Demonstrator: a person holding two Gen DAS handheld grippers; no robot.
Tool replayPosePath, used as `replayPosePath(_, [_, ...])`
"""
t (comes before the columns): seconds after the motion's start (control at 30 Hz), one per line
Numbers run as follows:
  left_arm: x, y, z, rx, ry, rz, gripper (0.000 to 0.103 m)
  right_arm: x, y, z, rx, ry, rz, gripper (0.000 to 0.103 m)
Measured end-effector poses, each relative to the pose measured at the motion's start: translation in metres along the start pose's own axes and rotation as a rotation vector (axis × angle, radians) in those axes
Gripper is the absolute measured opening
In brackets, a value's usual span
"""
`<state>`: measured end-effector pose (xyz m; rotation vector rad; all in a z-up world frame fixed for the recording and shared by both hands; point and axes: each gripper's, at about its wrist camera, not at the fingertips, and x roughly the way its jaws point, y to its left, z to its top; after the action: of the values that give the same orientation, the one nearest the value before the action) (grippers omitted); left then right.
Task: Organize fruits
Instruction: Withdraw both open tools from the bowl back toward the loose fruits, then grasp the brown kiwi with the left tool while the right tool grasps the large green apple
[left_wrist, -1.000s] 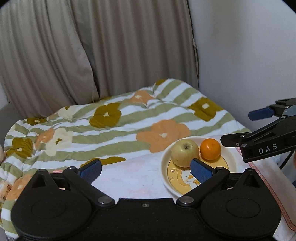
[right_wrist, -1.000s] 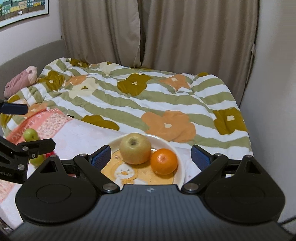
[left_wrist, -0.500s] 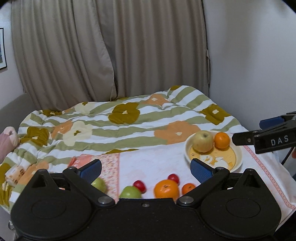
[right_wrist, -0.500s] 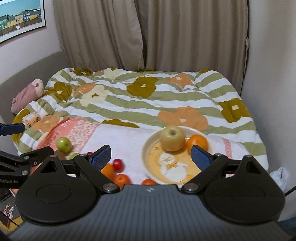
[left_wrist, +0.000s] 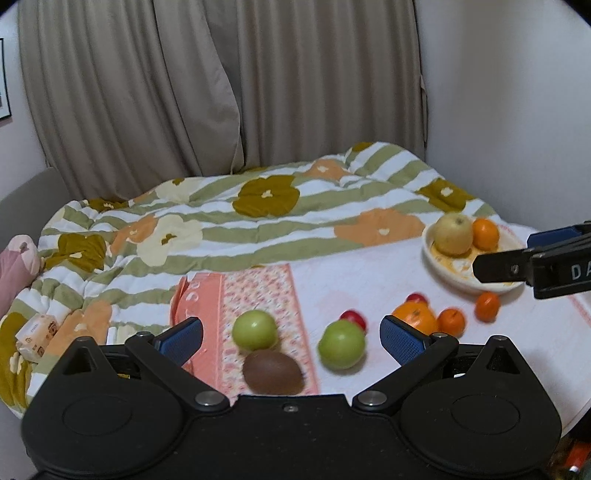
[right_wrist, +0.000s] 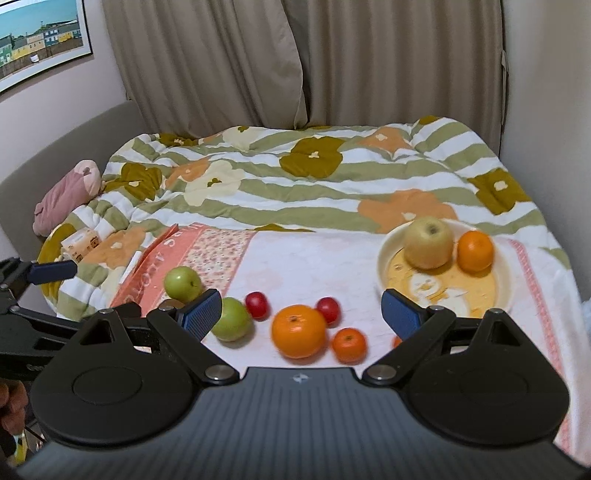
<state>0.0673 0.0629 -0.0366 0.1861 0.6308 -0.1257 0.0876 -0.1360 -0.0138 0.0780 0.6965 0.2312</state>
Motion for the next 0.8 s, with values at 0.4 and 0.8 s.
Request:
replayPosePath(0.4, [0.069, 0.039, -0.032, 0.108, 0.085, -0.098, 0.103, 0.076, 0.058, -0.036, 0.078, 0.05, -0.02, 0.103])
replayPosePath(0.8, [0.125, 0.042, -0.041, 0.13, 0.216, -0.181, 0.095, 0.125, 0.069, -0.056, 0.166, 0.082, -0.083, 0.103])
